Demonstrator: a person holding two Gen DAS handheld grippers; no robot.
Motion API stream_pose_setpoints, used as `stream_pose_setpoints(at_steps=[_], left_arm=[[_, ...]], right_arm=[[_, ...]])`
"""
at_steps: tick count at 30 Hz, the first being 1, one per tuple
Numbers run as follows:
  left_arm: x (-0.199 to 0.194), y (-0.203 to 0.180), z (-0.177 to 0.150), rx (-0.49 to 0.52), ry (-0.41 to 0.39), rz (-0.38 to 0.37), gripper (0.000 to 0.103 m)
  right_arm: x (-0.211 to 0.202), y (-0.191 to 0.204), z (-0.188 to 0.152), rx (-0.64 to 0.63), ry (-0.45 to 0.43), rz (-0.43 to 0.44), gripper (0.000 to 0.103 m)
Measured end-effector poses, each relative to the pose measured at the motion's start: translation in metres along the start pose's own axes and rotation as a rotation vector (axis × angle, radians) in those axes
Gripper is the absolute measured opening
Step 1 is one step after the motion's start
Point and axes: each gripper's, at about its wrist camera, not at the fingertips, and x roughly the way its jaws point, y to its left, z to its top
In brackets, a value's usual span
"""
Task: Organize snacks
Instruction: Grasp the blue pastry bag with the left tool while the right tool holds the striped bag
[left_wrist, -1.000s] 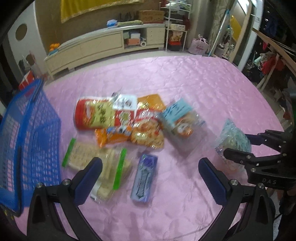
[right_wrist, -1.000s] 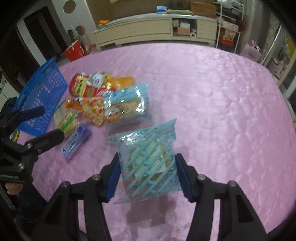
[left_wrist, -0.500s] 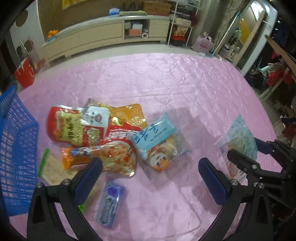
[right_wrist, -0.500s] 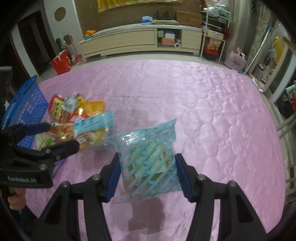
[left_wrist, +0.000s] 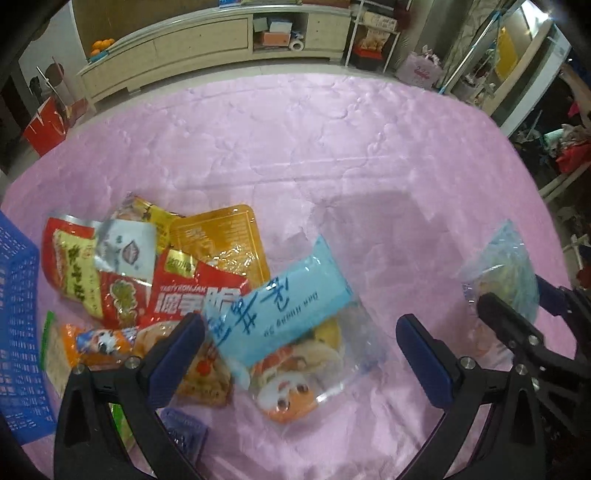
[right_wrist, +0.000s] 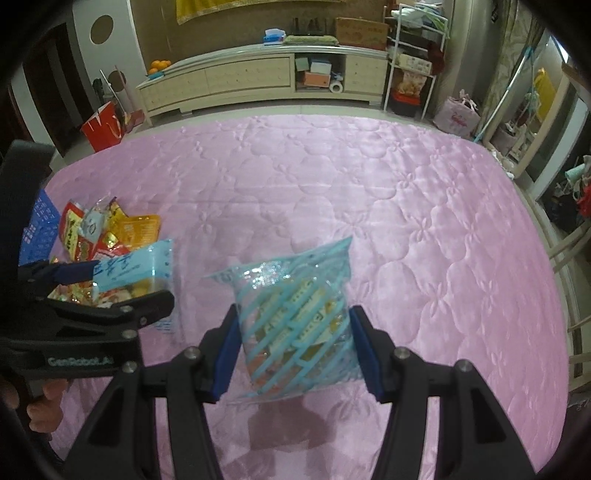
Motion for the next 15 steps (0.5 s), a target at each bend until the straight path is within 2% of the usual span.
stream_pose_setpoints(at_steps=[3,5,6,9,15], left_arm=[[0.001,-0.003,0.001,-0.005,-0.025,-0.014,0.103],[0.003,-0.005,-0.001,0.001,-0.015,-0.051,0.093],[0.006,-0.006,-0.004,0.016,0.001,-0.042,0.084],[0.007,-0.007,-0.010,0.022,0.004,-0.064,0.077],[-0.012,-0.012,-0.027,0.087,-0.011,-0.055,0.074]], right_arm=[[0.003,-0.003,0.000,0.012,0.012,0.006,0.061],[0.003,-0.003,-0.002,0.018,0.019,0.015,0.061],[0.002,-0.003,-0.003,0.019,0.021,0.019,0.061],[0.001,-0.001,-0.006,0.032,0.028,0.031,0.061],[-0.017,0.010,-0.008,0.044,0.028,0.043,0.061]])
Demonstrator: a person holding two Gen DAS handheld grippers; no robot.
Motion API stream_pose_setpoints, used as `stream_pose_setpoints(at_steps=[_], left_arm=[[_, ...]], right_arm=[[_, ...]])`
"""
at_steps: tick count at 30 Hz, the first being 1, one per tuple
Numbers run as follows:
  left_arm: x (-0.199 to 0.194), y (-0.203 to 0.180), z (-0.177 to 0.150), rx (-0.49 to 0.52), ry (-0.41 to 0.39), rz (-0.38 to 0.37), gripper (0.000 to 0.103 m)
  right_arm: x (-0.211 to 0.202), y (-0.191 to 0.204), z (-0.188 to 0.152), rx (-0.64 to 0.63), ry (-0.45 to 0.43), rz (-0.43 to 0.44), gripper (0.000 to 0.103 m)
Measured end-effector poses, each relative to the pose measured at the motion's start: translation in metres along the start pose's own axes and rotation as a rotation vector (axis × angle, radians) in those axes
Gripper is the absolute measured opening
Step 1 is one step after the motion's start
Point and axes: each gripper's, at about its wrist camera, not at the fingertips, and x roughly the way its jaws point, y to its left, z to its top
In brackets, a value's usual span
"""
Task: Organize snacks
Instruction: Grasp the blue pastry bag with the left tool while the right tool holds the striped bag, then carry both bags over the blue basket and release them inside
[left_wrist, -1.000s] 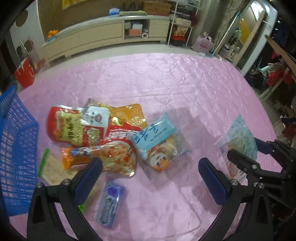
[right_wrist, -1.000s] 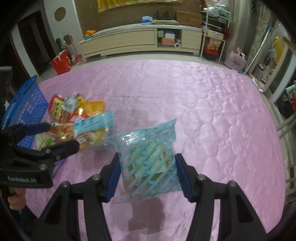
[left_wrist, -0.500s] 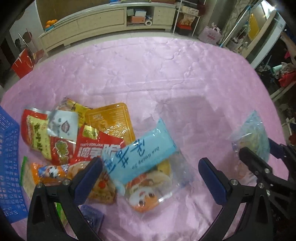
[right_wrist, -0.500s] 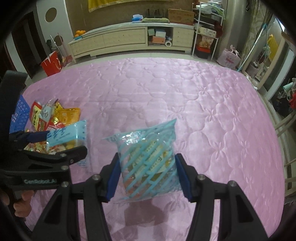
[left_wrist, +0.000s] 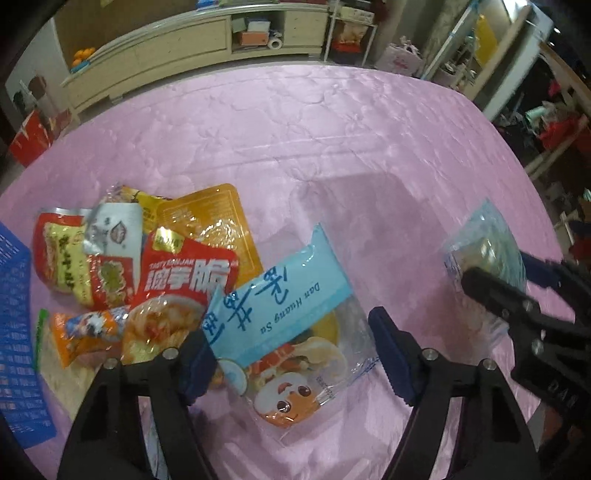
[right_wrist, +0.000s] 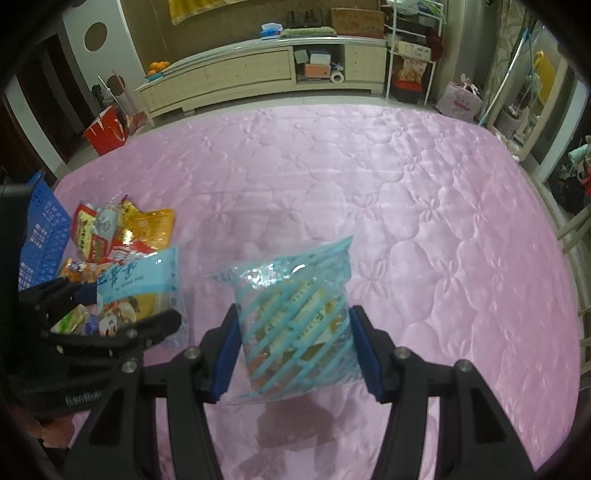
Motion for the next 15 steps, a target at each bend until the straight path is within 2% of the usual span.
stream_pose_setpoints(at_steps=[3,8,15], left_arm=[[-0.022,0.005,-0.019,0.016,-0.029,-0.009,0.074],[-0.068,0.014,-0.032,-0.010,-0.094,-0.032,0.074],[-0.129,0.043,-0.053,-0.030,-0.176,-0.021,0.074]], right_arm=[[-0.016,0.008,-0.001,-0.007,-0.014,-0.008,0.061],[-0.051,0.028,-0.005,-0.021,-0.045,-0.010,0.061],[-0.102,0.069,-0.009,-0.064,-0.113,0.010,0.061]])
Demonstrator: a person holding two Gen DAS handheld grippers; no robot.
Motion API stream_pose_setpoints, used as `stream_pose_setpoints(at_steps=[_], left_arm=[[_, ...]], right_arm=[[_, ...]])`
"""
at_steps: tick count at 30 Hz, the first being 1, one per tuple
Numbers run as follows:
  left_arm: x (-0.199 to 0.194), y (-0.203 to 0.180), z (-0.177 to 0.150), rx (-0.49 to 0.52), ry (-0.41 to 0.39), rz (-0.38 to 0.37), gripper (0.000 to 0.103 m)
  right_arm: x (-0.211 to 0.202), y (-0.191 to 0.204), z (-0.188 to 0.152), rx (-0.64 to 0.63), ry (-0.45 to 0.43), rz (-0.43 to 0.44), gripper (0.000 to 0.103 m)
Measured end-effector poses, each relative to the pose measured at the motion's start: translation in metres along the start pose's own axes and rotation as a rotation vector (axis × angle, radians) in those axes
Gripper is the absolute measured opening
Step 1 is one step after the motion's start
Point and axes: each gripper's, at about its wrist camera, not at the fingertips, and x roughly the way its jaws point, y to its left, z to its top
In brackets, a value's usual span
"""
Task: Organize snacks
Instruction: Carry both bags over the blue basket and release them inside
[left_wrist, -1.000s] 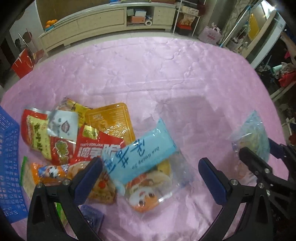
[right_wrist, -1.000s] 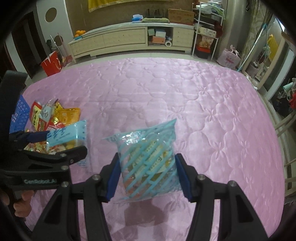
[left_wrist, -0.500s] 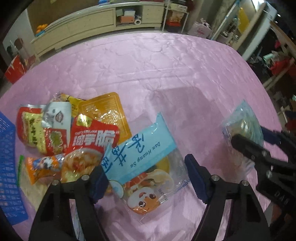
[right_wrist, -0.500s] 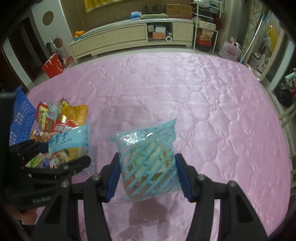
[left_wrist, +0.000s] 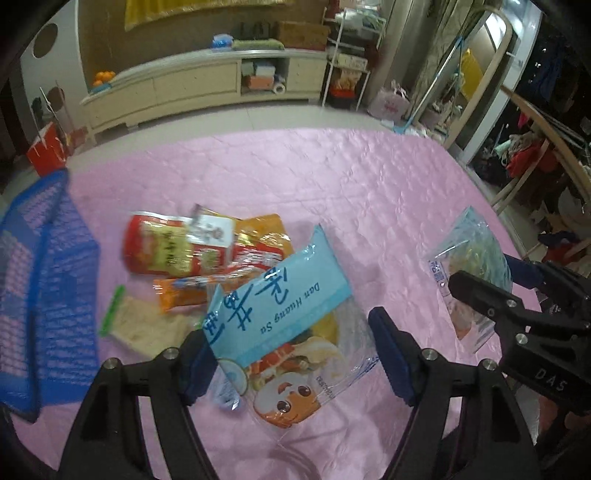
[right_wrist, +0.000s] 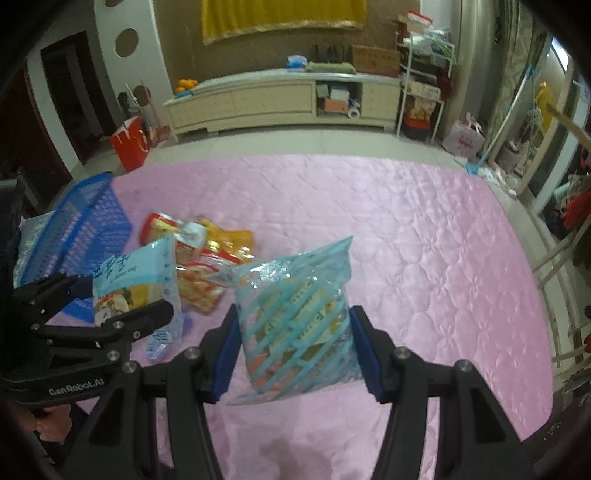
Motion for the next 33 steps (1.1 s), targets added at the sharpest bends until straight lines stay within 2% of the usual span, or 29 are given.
stream_pose_setpoints(at_steps=[9,11,13,17,20,24,33], left_arm=[[-0.066,0.041,-0.017,-0.030,-0.099,0.024,0.074],[-0.079,0.054,-0.021,-0.037,-0.118,0.029,0.074],[-0.092,0.064,-0.027,-0.037,-0.136,0.050,0.074],[-0.117,0.090,-0.039,-0.033,-0.149,0.087,0.074],[-0.136,0.108,-0.046,-0.036,-0.165,0.111,0.074],[-0.155,0.136,-0.057,-0.043,-0.185,0.142,0.074],[-0.175,0.206,-0.075,-0.103,-0.164,0.187,0.074]], right_arm=[[-0.038,0.062,0.008,-0.071,-0.061,0.042,0.061],[-0.044,0.080,0.009,-0.106,-0.082,0.020,0.061],[-0.050,0.098,0.010,-0.126,-0.107,0.014,0.061],[-0.055,0.131,0.013,-0.127,-0.115,0.086,0.061],[-0.058,0.162,0.013,-0.181,-0.137,0.073,0.061],[-0.057,0.192,0.016,-0.204,-0.135,0.139,0.061],[-0.036,0.250,0.023,-0.231,-0.082,0.200,0.062]])
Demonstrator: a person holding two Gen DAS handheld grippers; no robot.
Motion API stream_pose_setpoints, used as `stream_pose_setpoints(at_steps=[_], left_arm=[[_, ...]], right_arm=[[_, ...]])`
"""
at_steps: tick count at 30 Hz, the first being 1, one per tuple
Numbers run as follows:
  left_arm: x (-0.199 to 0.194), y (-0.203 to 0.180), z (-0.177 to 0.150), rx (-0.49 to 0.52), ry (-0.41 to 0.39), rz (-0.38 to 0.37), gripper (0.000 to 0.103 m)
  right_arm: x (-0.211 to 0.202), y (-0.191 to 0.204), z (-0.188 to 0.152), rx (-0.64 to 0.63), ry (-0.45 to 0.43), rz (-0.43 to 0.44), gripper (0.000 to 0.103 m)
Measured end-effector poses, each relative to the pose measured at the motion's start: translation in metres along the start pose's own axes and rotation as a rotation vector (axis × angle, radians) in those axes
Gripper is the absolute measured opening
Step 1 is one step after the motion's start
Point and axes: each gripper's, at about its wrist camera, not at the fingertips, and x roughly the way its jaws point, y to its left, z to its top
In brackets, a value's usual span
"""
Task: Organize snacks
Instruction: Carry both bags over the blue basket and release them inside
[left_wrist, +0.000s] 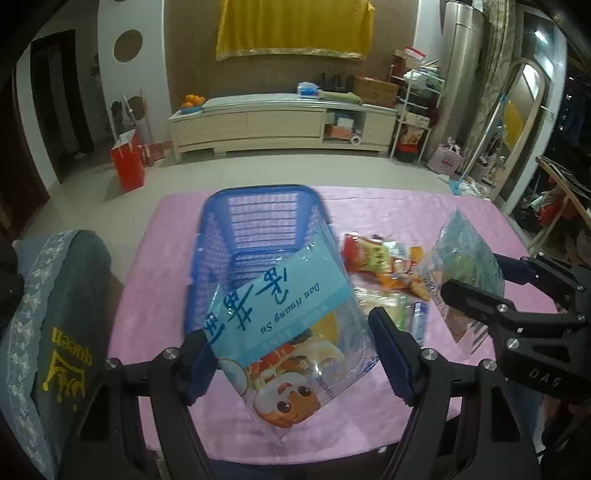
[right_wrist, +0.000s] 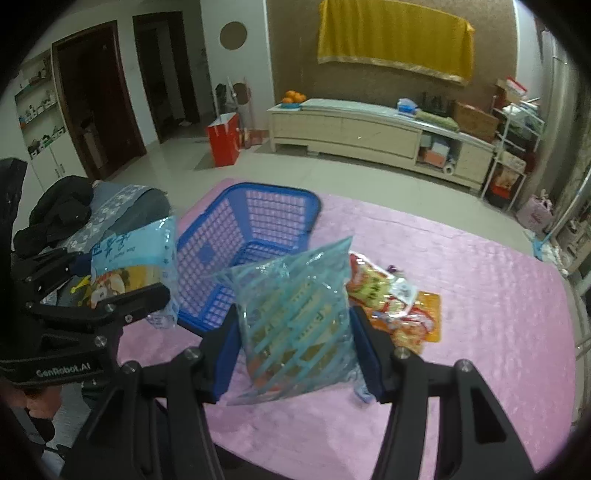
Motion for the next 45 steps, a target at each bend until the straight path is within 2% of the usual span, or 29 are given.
stream_pose_setpoints(at_steps=[5,13,18,31,37,41,45], left_arm=[[0.009,0.023,0.000,-0.020,0.027,0.005,0.074],[0.033,0.046,0.005,-0.014,0.070,-0.032,0.074],[0.052,0.052,0.010,-0.012,0.104,-0.100,0.074],[0.063,0.062,0.010,-0.025,0.124,-0.122,0.075],[0.062,0.065,0.010,-0.025,0.114,-0.085,0.078],[0.058,0.061,0.008,-0.027,0.112,-0.079,0.078],[0.050,0.059,0.005,-0.022,0.110,-0.069,0.078]], right_arm=[[0.021,0.016,0.007,0.005,0.043,0.059,0.062],[0.053,0.028,0.018,0.009,0.095,0.077,0.062],[0.069,0.027,0.024,0.017,0.119,0.084,0.062],[0.093,0.029,0.027,0.063,0.181,0.153,0.062],[0.094,0.032,0.022,0.034,0.197,0.128,0.067],[0.089,0.027,0.023,0.032,0.180,0.084,0.080],[0.078,0.023,0.022,0.030,0.170,0.075,0.084]])
